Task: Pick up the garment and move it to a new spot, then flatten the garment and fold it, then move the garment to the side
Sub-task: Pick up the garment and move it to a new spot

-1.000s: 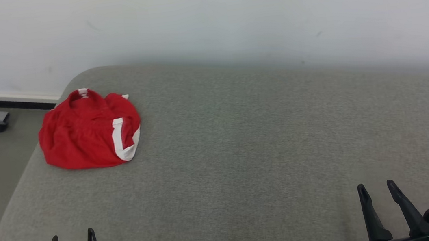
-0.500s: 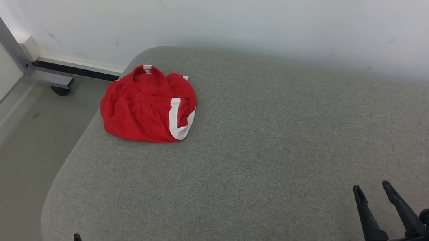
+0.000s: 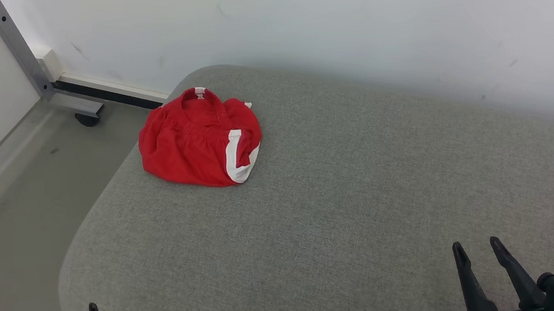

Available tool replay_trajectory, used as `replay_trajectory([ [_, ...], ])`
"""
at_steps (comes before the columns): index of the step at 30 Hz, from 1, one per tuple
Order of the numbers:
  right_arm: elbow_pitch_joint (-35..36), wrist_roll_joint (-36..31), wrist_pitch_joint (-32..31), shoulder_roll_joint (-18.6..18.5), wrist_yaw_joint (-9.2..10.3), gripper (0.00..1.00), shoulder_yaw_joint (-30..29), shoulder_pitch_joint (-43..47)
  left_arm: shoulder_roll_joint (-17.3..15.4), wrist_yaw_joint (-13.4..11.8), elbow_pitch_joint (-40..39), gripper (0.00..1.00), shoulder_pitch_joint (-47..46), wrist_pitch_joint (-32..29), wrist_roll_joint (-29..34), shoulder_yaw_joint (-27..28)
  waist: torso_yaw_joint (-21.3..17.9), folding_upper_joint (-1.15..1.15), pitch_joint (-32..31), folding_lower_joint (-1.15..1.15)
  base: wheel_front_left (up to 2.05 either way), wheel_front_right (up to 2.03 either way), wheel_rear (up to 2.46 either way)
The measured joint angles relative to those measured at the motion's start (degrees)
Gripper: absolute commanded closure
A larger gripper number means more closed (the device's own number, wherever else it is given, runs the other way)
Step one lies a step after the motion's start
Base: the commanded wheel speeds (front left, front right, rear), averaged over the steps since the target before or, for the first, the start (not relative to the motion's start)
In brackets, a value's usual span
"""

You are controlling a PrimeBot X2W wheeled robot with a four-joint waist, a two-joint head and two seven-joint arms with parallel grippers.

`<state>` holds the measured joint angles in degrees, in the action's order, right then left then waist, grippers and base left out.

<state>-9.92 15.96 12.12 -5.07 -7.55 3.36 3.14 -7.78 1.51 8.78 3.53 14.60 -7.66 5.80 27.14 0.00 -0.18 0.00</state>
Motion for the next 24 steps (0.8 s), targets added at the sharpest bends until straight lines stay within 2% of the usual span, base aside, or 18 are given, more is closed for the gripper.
replay_trajectory([
  [7,0.4,-0.1,0.0,-0.3,0.0,0.0,-0.2,-0.7,-1.1,0.6,0.5,0.0,-5.2,-0.9,-1.4,-0.2,-1.1,0.0,0.8,0.0,0.0,0.0,0.0],
  [15,3.3,-1.0,-1.6,-2.4,0.0,0.0,-1.5,-2.8,-3.4,1.8,5.5,0.0,-19.7,-1.6,-3.2,-0.2,-5.2,0.0,4.0,0.0,0.0,0.0,0.0],
  [24,9.6,-1.6,-3.7,-5.1,0.0,0.0,-3.6,-6.4,-5.8,1.5,12.0,0.0,-35.2,-1.6,-5.3,1.2,-11.0,0.01,10.8,0.02,0.0,0.0,0.0],
])
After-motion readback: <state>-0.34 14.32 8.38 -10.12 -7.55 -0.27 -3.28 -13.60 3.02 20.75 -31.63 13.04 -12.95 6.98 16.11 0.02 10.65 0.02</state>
